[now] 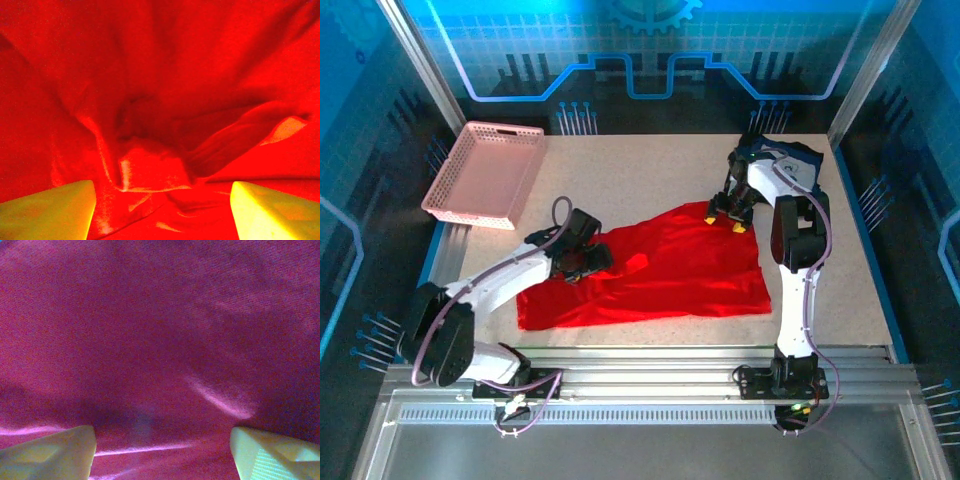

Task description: Fold and stack the t-shirts

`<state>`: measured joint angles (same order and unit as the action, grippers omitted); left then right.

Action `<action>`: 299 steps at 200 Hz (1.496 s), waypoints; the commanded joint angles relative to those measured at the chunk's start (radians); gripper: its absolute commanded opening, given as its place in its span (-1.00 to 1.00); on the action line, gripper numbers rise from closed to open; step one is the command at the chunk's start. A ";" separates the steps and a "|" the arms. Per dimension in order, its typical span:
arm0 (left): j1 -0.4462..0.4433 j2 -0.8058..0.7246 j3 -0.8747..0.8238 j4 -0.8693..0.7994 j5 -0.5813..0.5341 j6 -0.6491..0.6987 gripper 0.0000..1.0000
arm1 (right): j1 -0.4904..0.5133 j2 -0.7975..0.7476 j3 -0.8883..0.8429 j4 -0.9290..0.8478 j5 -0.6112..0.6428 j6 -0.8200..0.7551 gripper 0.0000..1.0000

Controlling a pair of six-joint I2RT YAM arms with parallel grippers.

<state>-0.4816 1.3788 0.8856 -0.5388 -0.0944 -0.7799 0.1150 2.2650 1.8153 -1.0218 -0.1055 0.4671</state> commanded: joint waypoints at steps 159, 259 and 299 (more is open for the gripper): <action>0.041 0.413 0.312 -0.116 0.261 0.517 0.22 | -0.007 0.056 0.003 -0.006 -0.011 -0.036 0.50; -0.037 0.452 0.361 -0.199 0.109 0.645 0.20 | -0.011 0.056 0.001 -0.004 -0.012 -0.033 0.50; -0.039 0.491 0.384 -0.188 0.073 0.665 0.01 | -0.013 0.056 0.000 -0.003 -0.013 -0.036 0.50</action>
<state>-0.5137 1.8393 1.2301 -0.7029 0.0193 -0.1524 0.1146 2.2711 1.8263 -1.0317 -0.1123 0.4496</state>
